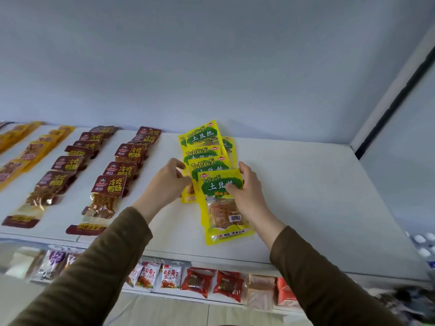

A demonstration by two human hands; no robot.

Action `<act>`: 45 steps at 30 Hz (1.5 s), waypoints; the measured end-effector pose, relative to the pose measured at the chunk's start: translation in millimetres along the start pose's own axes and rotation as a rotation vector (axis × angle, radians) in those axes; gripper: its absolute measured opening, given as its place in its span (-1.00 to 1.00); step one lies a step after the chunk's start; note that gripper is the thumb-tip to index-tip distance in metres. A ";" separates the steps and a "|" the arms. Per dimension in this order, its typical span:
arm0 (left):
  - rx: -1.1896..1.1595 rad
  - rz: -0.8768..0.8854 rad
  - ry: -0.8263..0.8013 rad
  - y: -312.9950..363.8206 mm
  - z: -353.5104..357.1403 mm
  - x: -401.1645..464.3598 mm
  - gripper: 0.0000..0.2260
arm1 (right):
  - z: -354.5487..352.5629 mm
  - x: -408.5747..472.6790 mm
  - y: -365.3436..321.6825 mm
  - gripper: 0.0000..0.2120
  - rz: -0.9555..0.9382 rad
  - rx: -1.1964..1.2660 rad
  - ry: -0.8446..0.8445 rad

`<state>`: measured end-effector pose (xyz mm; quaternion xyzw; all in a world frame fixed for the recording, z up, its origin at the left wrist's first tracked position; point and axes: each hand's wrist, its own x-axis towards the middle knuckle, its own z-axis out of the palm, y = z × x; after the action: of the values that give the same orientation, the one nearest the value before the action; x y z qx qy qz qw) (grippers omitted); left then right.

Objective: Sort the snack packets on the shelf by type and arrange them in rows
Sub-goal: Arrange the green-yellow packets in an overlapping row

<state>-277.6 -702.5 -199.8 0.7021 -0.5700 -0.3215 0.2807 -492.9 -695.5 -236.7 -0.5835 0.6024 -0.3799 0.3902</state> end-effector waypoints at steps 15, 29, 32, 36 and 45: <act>-0.502 -0.300 -0.111 34.3 2.2 87.1 -0.71 | 14.1 129.1 -38.9 -0.29 0.353 0.270 -0.120; -0.563 -0.150 -0.131 19.0 -0.5 74.6 -0.64 | 20.4 125.7 -24.9 -0.76 0.229 0.299 -0.101; -0.599 -0.154 -0.185 15.6 -2.2 75.2 -0.56 | 21.4 128.5 -24.1 -0.81 0.150 0.287 -0.011; -0.683 -0.137 -0.227 15.3 -3.9 79.1 -0.67 | 25.6 132.2 -31.5 -0.87 0.114 0.404 0.065; -0.643 -0.121 -0.159 21.6 14.3 90.1 -0.88 | 38.8 136.0 -31.1 -0.79 0.270 0.785 0.084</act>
<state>-289.1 -795.4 -204.3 0.5830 -0.4169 -0.5546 0.4228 -446.8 -832.5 -227.7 -0.2905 0.4982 -0.5495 0.6045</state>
